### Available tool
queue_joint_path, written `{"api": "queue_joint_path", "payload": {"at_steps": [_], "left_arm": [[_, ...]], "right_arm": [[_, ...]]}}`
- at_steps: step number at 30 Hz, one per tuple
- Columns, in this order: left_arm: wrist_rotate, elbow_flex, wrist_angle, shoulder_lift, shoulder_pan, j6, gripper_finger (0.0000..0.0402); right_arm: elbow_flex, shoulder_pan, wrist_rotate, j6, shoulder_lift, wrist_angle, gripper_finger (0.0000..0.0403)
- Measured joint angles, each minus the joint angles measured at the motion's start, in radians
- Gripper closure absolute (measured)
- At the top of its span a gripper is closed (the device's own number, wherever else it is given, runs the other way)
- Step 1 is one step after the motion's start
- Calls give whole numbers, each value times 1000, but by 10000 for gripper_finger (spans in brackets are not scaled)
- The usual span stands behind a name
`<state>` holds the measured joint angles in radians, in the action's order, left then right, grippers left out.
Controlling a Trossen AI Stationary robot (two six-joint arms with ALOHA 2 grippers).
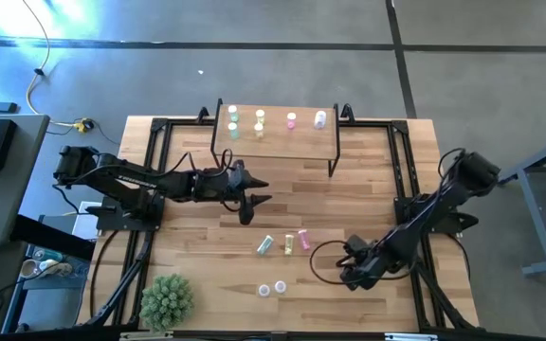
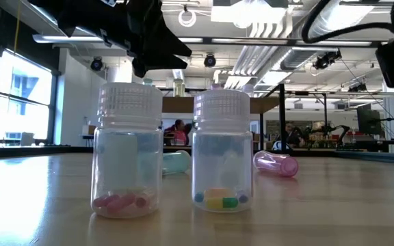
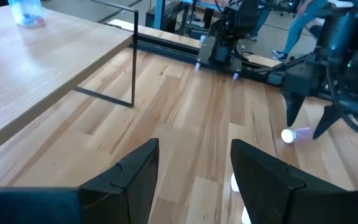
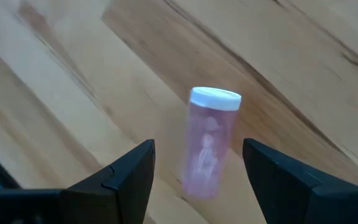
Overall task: Pick and place medicine bottles onto shelf by color
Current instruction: Put the bottom pink pill bottle on the shelf aligned with the other pink pill bottle
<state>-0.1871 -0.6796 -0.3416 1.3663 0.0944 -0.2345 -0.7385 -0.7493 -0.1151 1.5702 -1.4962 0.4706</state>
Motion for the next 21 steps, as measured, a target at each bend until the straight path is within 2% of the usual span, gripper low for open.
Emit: {"api": "queue_joint_path", "payload": {"at_steps": [5,9,21], "left_arm": [[0,0,0,0,-4,-1,213],[1,0,-6,0,-17,1,213],[18,0,-46,-1,-39,36,213]], "right_arm": [[0,-11,21,1,-36,-14,170],[-1,-22,19,3,-61,-26,186],[-1,-25,-1,1,-66,1,302]]}}
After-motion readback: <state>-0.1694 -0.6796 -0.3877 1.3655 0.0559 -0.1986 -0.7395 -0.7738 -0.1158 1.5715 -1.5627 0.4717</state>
